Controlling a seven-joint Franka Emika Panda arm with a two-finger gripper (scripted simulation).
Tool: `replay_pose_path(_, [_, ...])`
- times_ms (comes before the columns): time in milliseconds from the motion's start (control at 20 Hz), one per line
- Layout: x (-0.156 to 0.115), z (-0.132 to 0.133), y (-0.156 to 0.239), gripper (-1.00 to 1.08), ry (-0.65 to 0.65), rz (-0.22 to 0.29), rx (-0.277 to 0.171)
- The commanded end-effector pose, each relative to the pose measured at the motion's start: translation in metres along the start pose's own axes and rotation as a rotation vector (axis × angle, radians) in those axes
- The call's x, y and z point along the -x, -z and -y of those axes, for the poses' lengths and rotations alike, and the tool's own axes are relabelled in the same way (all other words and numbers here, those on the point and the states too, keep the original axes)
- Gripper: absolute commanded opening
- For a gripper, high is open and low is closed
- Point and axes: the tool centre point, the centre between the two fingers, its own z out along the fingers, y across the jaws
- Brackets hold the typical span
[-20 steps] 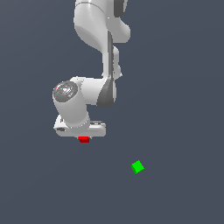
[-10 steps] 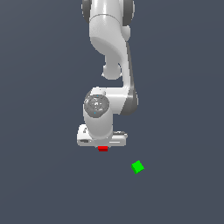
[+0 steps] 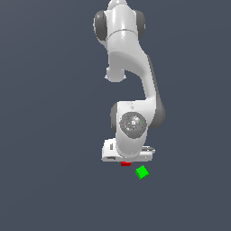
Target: Stack the red cube on top of the green cube.
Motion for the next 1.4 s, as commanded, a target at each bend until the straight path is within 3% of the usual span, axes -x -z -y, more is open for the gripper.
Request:
replay_pose_path(0, [-0.008,0.016,-0.003,-1.0,-0.001,-0.001,0.0])
replay_pose_path(550, [-0.031,0.061,-0.013,-1.0,-0.002,0.0,0.001])
replay_pose_path(1300, [-0.038,0.075,-0.015,-1.0,-0.001,0.0,0.001])
replay_pose_path(1350, [-0.038,0.075,-0.015,1.0,-0.001,0.0,0.001])
